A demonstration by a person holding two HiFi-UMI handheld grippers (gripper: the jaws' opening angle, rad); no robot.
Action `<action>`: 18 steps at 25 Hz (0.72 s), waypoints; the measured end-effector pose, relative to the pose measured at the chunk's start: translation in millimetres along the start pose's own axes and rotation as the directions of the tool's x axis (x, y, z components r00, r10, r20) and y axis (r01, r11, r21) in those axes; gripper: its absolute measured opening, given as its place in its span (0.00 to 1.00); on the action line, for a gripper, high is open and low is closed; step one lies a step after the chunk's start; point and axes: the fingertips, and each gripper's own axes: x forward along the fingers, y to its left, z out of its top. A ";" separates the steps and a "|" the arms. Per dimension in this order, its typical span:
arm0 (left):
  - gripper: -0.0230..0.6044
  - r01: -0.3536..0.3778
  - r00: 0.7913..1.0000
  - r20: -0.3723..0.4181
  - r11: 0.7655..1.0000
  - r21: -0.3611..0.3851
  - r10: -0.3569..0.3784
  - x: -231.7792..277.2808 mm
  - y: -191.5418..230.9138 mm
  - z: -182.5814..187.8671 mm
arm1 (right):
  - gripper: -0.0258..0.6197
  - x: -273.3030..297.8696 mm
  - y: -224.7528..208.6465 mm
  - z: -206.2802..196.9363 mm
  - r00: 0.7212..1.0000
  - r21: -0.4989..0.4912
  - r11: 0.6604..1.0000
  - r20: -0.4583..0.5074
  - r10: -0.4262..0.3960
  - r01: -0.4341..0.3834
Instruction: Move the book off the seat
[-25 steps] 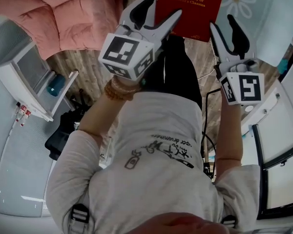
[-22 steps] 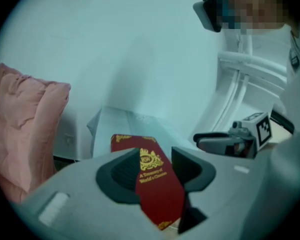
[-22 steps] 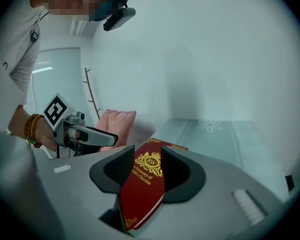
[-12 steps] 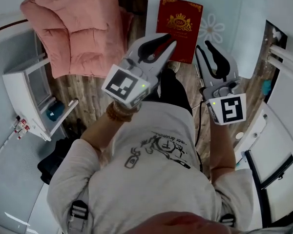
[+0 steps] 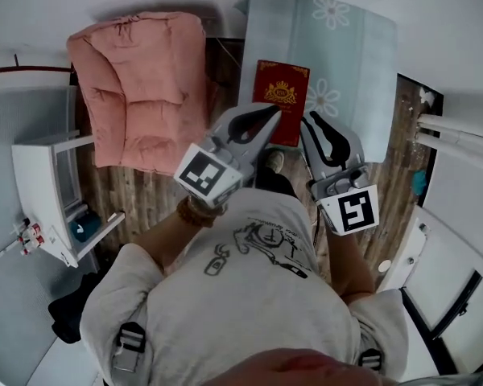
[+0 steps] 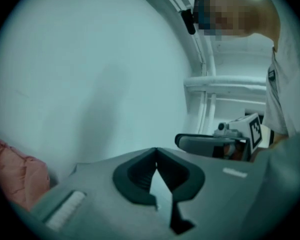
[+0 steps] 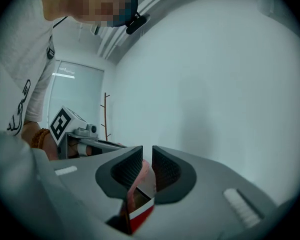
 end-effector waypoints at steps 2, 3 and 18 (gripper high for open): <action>0.04 0.000 1.000 0.010 1.000 0.003 0.000 -3.0 -4.9 12.8 | 0.14 -1.4 4.0 13.5 1.000 -0.006 1.000 0.014 0.000 0.000; 0.04 0.003 1.000 0.016 1.000 0.004 -0.003 -4.6 -7.5 18.5 | 0.14 -1.9 5.8 19.1 1.000 -0.007 1.000 0.019 -0.001 0.001; 0.04 0.045 0.994 0.096 0.997 0.064 -0.051 -21.4 -30.9 62.2 | 0.05 -24.1 19.7 59.7 0.999 -0.067 0.998 0.033 -0.006 0.008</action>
